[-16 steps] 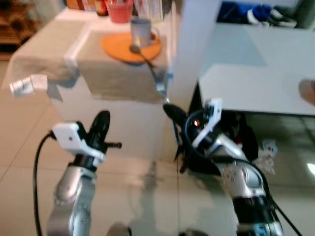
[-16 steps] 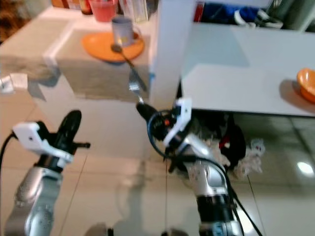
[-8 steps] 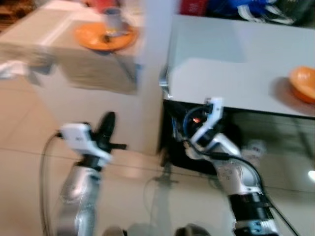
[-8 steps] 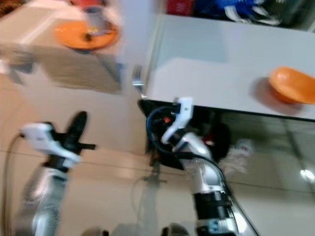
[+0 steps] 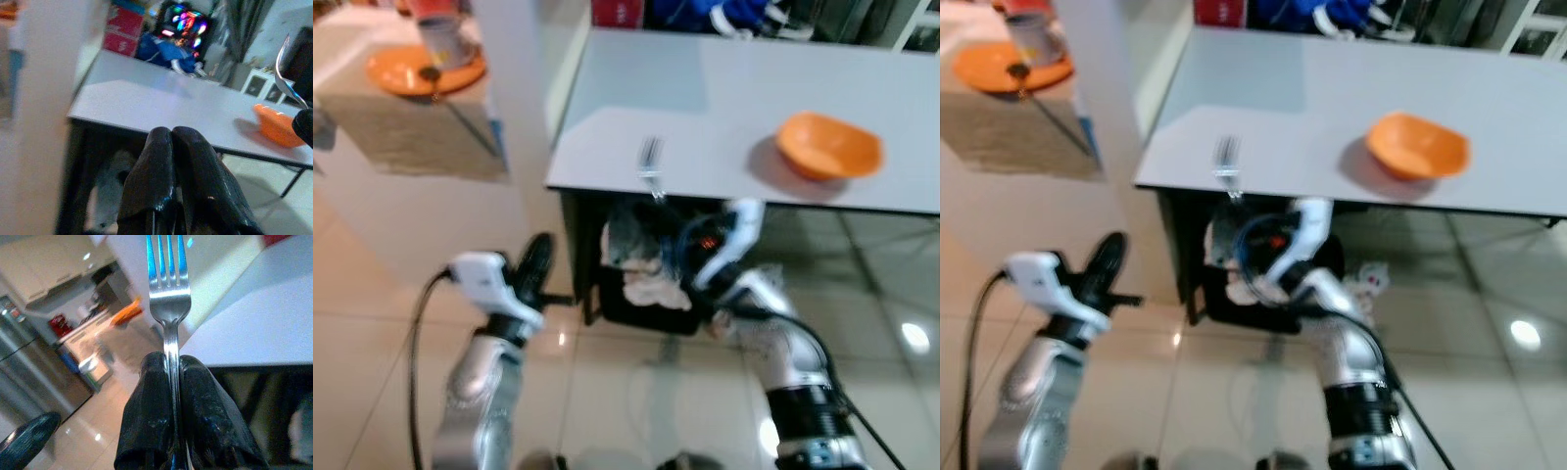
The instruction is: Setting the table
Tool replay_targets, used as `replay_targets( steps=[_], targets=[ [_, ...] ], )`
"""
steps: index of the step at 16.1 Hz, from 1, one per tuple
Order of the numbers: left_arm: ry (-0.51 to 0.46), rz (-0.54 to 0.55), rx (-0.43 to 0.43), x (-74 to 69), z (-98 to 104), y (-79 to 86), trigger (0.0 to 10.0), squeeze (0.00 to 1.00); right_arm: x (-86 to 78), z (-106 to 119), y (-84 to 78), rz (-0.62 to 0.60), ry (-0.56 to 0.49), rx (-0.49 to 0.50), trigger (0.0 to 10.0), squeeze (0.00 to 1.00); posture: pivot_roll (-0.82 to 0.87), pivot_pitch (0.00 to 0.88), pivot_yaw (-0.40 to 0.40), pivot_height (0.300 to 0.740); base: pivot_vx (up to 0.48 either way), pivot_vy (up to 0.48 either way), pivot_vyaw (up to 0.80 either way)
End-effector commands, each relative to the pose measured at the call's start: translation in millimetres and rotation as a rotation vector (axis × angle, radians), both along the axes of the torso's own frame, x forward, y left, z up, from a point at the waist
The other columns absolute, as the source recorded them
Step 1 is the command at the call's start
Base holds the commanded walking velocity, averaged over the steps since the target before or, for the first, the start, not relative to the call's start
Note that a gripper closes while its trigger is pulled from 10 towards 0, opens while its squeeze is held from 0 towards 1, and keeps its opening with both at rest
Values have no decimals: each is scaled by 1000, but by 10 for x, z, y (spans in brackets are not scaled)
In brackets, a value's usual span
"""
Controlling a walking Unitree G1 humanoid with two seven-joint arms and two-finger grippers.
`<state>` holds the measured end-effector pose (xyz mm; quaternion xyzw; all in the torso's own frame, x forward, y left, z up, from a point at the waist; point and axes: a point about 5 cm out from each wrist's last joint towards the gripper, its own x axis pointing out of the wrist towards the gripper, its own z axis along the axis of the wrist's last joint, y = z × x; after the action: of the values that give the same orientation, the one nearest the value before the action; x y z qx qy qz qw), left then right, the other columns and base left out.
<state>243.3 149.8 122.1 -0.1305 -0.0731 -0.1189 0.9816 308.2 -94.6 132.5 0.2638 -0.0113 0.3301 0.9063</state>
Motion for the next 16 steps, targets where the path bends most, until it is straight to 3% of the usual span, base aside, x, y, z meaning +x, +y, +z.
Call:
replay_targets(
  steps=[1,7,9,12,16],
  targets=[
    [-26,16,6,24,67,61,10000,0,24,154,73,15,-60,27,10000,0,-87,82,-13,740,0,-450,0],
    [-76,52,-62,96,226,161,10000,0,93,250,37,-10,-78,56,10000,0,-89,72,-11,740,0,-449,0],
    [-127,99,-226,140,402,309,10000,0,192,349,-45,-50,-82,101,10000,0,-90,67,-5,740,0,-450,0],
    [-170,145,-214,121,538,495,10000,0,250,537,-165,-91,-116,153,10000,0,-87,70,-13,740,0,-449,0],
    [-115,130,-220,113,413,455,10000,0,272,462,-238,-116,-95,122,10000,0,-96,76,-8,740,0,-449,0]
  ],
)
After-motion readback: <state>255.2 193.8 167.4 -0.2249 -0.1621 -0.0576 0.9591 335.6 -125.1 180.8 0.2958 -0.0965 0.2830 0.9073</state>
